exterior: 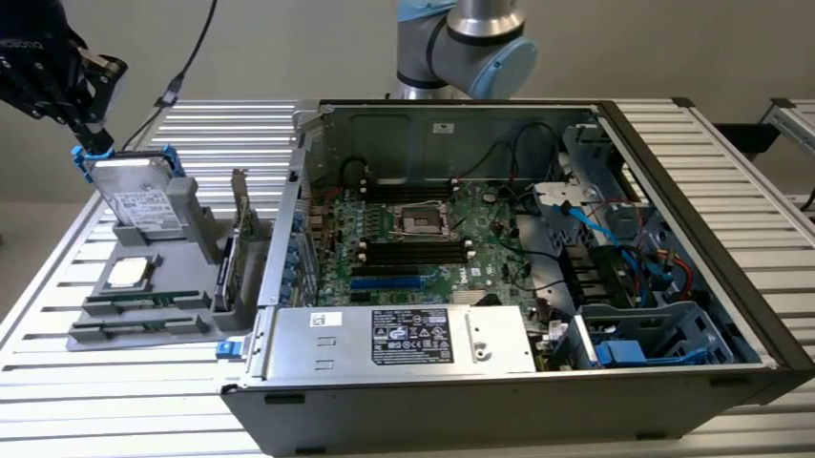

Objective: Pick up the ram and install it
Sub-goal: 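Reach for the ram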

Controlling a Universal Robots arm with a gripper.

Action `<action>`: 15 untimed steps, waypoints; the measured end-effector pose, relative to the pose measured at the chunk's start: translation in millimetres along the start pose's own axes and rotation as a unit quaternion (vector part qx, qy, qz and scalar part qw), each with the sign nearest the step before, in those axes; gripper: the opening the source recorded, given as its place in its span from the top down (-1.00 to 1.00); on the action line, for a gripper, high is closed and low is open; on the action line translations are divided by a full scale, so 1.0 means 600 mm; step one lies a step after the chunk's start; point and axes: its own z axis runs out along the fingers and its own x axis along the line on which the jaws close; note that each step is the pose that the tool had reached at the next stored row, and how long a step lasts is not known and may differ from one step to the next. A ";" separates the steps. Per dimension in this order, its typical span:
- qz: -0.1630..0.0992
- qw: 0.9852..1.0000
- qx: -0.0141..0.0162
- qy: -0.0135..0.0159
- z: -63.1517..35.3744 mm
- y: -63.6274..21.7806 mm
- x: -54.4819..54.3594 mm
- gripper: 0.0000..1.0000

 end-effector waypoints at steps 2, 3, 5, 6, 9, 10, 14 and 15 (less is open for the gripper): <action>0.000 1.000 0.000 0.000 0.000 -0.005 0.004 0.80; 0.000 1.000 0.000 0.000 -0.001 -0.008 0.006 0.80; -0.001 1.000 -0.001 0.000 -0.001 -0.017 0.010 0.80; -0.001 1.000 -0.001 0.000 -0.001 -0.019 0.011 0.80; -0.001 1.000 -0.001 0.001 -0.002 -0.028 0.011 0.80; -0.001 1.000 -0.002 0.002 -0.002 -0.030 0.011 0.80; -0.001 1.000 -0.003 0.005 -0.004 -0.040 0.010 0.80; -0.001 1.000 -0.003 0.006 -0.005 -0.043 0.010 0.80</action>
